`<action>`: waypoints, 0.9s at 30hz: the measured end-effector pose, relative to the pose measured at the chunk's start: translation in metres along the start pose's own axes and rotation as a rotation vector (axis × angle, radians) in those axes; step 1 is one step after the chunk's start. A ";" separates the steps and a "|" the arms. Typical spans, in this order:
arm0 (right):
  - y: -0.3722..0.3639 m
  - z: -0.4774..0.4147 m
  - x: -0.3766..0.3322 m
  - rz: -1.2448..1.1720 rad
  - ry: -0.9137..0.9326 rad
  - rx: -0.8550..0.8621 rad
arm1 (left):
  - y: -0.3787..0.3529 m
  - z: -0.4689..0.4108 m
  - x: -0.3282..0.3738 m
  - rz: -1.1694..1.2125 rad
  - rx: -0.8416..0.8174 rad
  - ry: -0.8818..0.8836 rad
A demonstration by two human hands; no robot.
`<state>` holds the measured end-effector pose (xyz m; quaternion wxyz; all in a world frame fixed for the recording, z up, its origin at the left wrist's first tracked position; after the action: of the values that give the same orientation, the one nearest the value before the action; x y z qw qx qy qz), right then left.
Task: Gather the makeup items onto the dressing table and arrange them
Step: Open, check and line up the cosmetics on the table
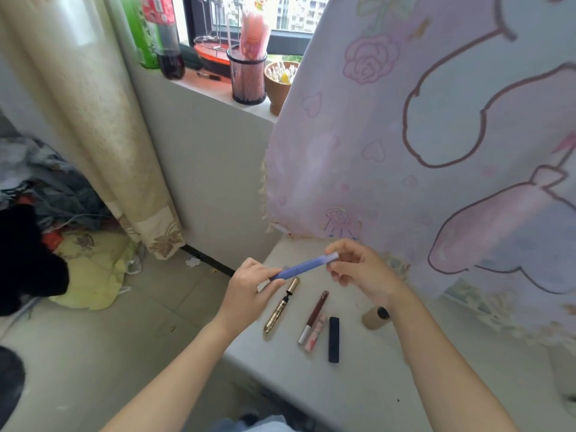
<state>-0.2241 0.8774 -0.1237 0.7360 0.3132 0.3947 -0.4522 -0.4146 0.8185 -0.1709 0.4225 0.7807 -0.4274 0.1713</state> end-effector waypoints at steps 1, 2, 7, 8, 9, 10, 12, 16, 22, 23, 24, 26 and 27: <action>0.000 0.003 -0.001 0.024 -0.013 0.006 | 0.002 -0.001 0.001 -0.005 -0.004 -0.008; 0.000 0.005 -0.002 0.060 -0.033 0.028 | 0.003 -0.002 0.002 -0.004 -0.011 -0.013; -0.002 0.013 -0.003 0.255 0.010 0.162 | 0.006 -0.002 0.006 0.070 -0.058 0.023; -0.002 0.015 -0.002 0.199 0.030 0.147 | 0.008 -0.002 0.007 0.103 -0.056 0.082; -0.003 0.017 -0.002 0.140 0.048 0.132 | 0.010 -0.002 0.009 0.166 -0.048 0.170; -0.004 0.019 0.000 0.089 0.059 0.123 | 0.012 -0.002 0.009 0.265 -0.021 0.287; -0.011 0.022 0.006 0.004 0.062 0.123 | 0.014 -0.003 0.008 0.512 0.110 0.522; -0.037 0.026 0.027 -0.427 -0.003 0.106 | 0.005 -0.003 0.015 0.940 0.264 0.757; -0.067 0.030 0.049 -0.657 -0.093 0.062 | -0.010 -0.001 0.036 0.820 0.099 0.709; -0.067 0.031 0.051 -0.597 -0.105 0.108 | -0.010 -0.003 0.035 0.799 0.097 0.705; -0.063 0.033 0.053 -0.506 -0.105 0.189 | -0.010 -0.004 0.034 0.757 0.081 0.687; -0.049 0.039 0.048 -0.321 -0.046 0.380 | -0.006 -0.005 0.030 0.512 0.005 0.542; -0.043 0.043 0.042 -0.251 0.005 0.430 | -0.005 -0.006 0.029 0.279 -0.046 0.382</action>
<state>-0.2390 0.8075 -0.1430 0.5895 0.4121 0.3272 -0.6129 -0.3936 0.8096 -0.1514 0.4854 0.6578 -0.4472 0.3629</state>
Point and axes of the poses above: each hand's wrist, its own z-axis away from the middle knuckle, its own y-axis out of the back of the hand, x = y × z, the point moved 3 cm from there along -z, towards the middle knuckle, and after that the axes turned 13 degrees about -y, right-handed, at the moved point
